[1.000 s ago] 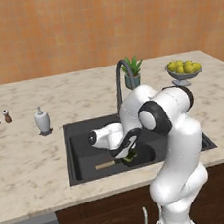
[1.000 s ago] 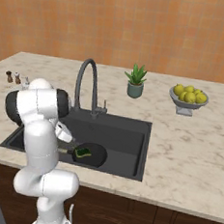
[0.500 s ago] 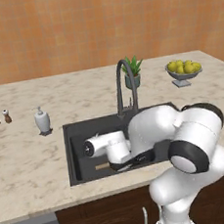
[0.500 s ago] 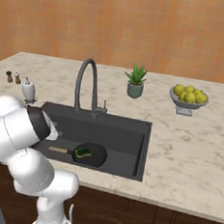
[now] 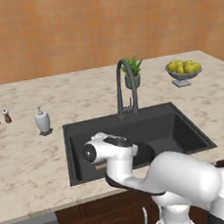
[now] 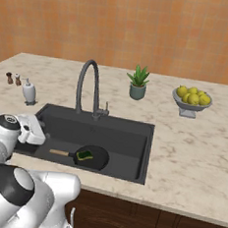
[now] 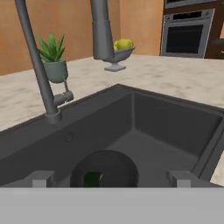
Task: Pick the pan and sponge and place them into the sink. Then turn on the water.
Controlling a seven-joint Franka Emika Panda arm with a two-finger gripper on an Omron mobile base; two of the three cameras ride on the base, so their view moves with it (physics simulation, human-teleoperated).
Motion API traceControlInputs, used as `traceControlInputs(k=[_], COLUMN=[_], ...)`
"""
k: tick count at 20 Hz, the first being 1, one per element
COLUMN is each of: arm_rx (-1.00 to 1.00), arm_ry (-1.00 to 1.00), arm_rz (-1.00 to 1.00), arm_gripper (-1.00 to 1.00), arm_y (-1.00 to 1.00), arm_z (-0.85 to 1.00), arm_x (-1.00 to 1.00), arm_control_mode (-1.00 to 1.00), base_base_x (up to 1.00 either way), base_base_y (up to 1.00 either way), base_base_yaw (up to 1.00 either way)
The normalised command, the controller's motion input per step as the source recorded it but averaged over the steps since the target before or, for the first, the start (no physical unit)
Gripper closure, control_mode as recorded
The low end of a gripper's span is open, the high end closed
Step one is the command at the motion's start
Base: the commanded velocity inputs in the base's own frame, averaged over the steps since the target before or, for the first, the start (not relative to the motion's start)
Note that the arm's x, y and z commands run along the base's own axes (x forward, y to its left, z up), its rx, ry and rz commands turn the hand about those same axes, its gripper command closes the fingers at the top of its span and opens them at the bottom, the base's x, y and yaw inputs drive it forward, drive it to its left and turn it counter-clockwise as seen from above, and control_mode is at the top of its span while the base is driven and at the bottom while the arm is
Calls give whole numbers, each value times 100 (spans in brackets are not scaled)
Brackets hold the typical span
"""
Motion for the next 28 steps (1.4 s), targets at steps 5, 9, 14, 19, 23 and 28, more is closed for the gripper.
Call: traceControlInputs(k=[5,9,14,19,23,28], arm_rx=[22,30,37,41,41,27], arm_ry=[9,1,14,21,4,2], arm_rz=[7,6,1,0,0,-6], arm_gripper=[-100,-100,-100,-100,-100,-100], arm_y=[-4,-37,-59,-81,-86,-64], arm_z=[58,41,53,56,43,16], arm_x=[-59,-67,-36,-2,0,16], arm_control_mode=[-100,-100,-100,-100,-100,-100], base_base_x=[0,0,0,0,0,0], base_base_y=[0,0,0,0,0,0], base_base_yaw=[0,0,0,0,0,0])
